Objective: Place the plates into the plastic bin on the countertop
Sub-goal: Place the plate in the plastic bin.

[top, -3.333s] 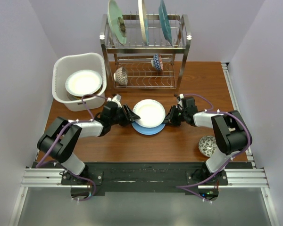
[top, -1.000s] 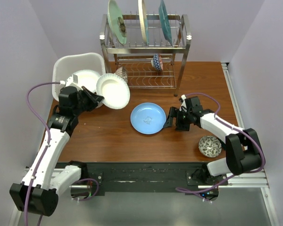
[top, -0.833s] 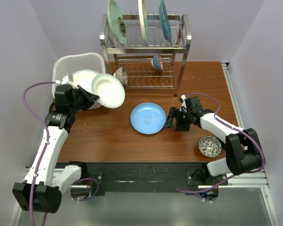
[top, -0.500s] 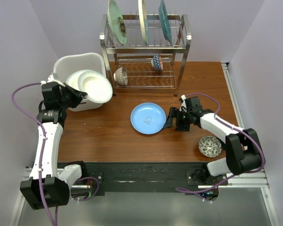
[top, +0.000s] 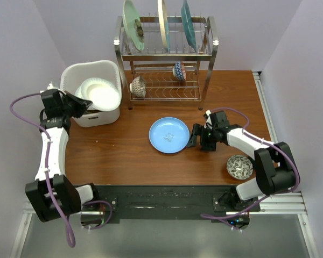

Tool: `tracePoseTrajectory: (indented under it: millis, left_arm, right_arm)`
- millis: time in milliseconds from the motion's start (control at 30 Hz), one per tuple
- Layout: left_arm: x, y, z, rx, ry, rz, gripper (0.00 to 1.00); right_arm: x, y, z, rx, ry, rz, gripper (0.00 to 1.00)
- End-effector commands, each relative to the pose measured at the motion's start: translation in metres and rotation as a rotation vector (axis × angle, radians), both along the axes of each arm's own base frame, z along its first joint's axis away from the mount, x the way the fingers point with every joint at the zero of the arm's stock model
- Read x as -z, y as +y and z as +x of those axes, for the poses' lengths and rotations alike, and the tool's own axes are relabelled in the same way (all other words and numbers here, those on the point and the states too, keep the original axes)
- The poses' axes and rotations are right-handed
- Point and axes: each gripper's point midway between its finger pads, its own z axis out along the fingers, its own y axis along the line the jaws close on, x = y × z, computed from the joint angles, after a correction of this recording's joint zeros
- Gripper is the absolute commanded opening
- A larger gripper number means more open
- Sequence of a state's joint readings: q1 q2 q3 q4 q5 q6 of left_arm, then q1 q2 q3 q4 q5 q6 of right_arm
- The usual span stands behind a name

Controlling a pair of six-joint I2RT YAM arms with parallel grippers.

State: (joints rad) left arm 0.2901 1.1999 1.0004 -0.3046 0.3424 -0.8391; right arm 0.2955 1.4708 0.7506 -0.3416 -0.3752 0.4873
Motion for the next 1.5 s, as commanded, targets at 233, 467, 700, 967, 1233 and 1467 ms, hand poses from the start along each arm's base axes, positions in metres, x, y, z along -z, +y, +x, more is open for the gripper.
tracePoseTrajectory:
  millis: [233, 467, 700, 967, 1233, 1467]
  left_arm:
    - [-0.064, 0.029, 0.046, -0.006, -0.293, -0.066, 0.0]
    - [-0.047, 0.03, 0.062, 0.02, -0.336, -0.176, 0.0]
    - [-0.02, 0.034, 0.069, 0.011, -0.287, -0.188, 0.0]
    - [0.01, 0.036, 0.074, 0.007, -0.23, -0.198, 0.0]
    - [0.035, 0.042, 0.079, -0.017, -0.165, -0.2, 0.0]
    - [0.042, 0.043, 0.081, -0.001, -0.143, -0.178, 0.31]
  right_arm:
    - [0.003, 0.001, 0.008, -0.015, -0.022, -0.009, 0.83]
    - [0.006, 0.002, 0.009, -0.013, -0.015, -0.005, 0.83]
    - [0.007, 0.003, 0.01, -0.015, -0.013, -0.004, 0.83]
    - [0.006, 0.004, 0.009, -0.019, -0.009, -0.001, 0.83]
    - [0.004, 0.003, 0.009, -0.018, -0.013, -0.003, 0.83]
    - [0.005, 0.001, 0.004, -0.021, -0.008, -0.007, 0.83]
